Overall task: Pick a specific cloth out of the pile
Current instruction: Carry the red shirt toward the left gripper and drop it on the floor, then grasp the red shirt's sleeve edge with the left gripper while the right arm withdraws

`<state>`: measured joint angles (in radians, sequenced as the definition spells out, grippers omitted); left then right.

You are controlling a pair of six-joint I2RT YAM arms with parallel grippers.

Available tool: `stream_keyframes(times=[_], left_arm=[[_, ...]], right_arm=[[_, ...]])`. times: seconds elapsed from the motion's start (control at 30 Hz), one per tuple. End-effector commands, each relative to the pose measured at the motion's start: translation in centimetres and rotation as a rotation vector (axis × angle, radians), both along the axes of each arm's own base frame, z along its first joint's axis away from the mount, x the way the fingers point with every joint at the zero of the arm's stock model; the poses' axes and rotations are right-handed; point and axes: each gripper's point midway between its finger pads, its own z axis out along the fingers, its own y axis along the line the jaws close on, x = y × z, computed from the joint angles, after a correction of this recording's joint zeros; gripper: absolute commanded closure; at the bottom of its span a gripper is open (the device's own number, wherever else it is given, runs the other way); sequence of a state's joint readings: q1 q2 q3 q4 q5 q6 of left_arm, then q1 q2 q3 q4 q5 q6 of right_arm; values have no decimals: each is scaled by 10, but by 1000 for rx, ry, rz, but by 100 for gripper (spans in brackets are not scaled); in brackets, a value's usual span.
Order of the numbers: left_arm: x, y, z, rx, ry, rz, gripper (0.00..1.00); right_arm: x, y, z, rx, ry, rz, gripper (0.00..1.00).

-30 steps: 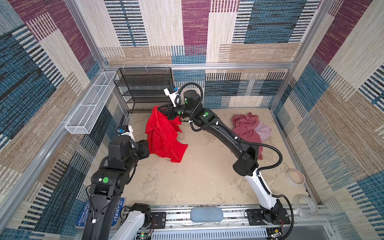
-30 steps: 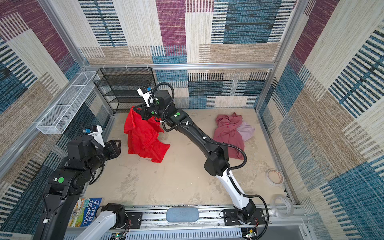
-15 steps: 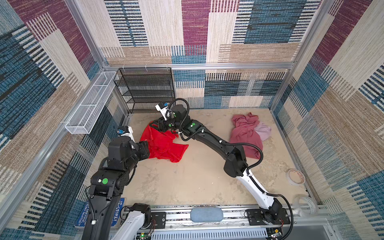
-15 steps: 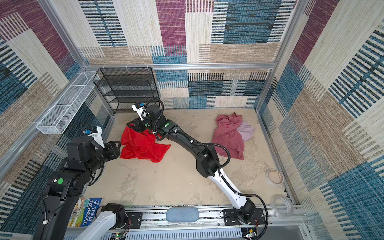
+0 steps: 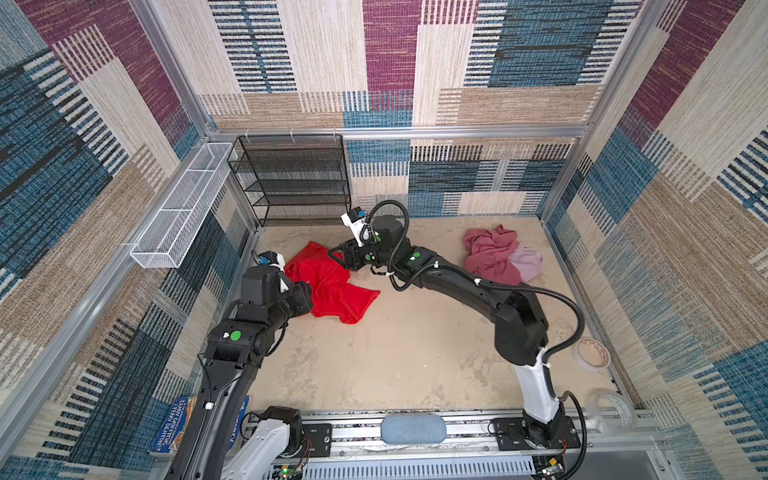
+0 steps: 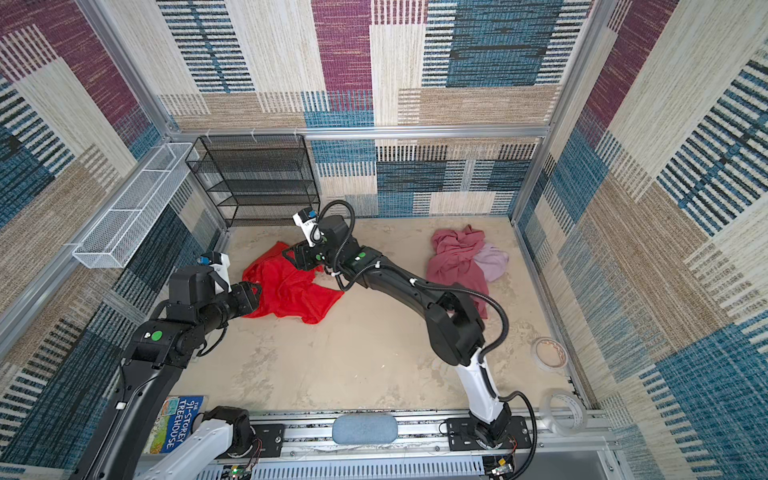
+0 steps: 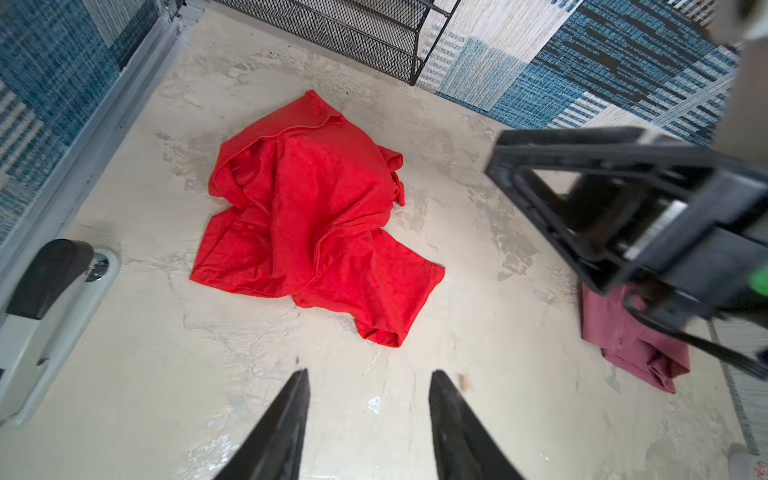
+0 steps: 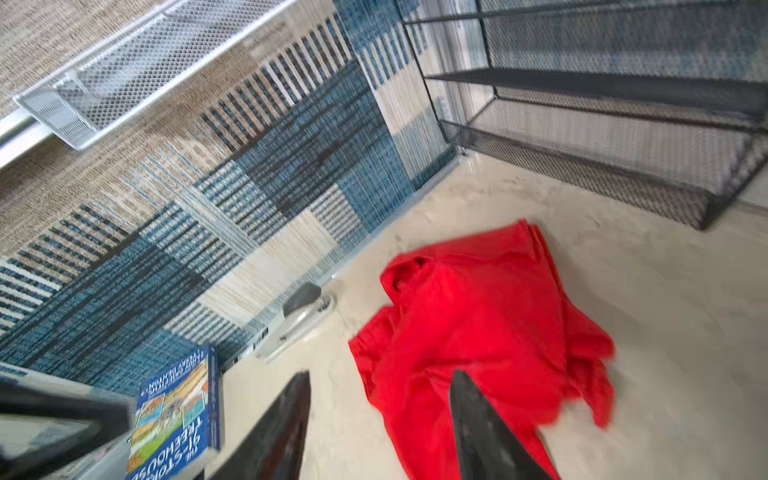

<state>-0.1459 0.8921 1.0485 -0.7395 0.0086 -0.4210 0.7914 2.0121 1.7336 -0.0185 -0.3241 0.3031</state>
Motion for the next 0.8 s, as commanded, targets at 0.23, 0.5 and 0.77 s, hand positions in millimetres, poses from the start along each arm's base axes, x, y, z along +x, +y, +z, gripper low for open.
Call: stream_keyframes(times=[0.23,0.5,0.77], left_arm=[[25,-50,-47,-70,112,-133,52],[35,-100,-108,-63,259,-235,52],[48,-129,-136,-29,292,-262,51]], right_arm=[[-29,-139,2,42,-32,-314,41],[-38,-205,-4,19,-29,-452,37],[-34,-225,-10,-5,-2,-464,36]])
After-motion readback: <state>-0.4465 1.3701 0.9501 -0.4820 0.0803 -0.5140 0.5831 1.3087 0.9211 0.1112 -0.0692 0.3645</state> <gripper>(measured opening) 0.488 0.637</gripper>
